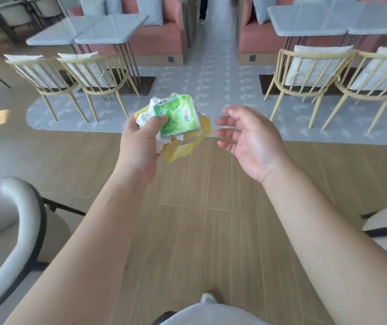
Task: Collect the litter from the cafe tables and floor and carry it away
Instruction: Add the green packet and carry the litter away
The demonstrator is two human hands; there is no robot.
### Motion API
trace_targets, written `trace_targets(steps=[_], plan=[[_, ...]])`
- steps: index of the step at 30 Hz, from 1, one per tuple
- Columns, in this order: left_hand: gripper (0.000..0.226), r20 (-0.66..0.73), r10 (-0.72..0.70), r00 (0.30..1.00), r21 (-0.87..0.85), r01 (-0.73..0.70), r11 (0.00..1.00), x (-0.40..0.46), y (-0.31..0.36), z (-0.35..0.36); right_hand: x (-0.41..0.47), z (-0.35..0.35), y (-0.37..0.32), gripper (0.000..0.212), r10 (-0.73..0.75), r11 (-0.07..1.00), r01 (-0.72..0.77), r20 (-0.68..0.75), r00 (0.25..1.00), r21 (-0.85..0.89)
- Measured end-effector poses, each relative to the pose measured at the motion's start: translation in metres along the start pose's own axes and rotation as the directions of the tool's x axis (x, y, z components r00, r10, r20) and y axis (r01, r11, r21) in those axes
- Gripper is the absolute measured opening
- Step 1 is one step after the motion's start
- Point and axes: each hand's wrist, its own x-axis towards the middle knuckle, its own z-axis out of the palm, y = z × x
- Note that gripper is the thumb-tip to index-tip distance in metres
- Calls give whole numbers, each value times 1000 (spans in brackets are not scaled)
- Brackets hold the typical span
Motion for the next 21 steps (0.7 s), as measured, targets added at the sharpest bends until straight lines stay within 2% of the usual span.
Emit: trace_targets(steps=[11, 21], plan=[[27, 50, -6, 999, 5, 6, 1000, 139, -6, 34, 124, -9, -2, 14, -17, 1000, 16, -62, 998, -18], [17, 124, -58, 991, -50, 64, 997, 338, -10, 62, 305, 9, -11, 8, -19, 997, 5, -188, 982, -76]])
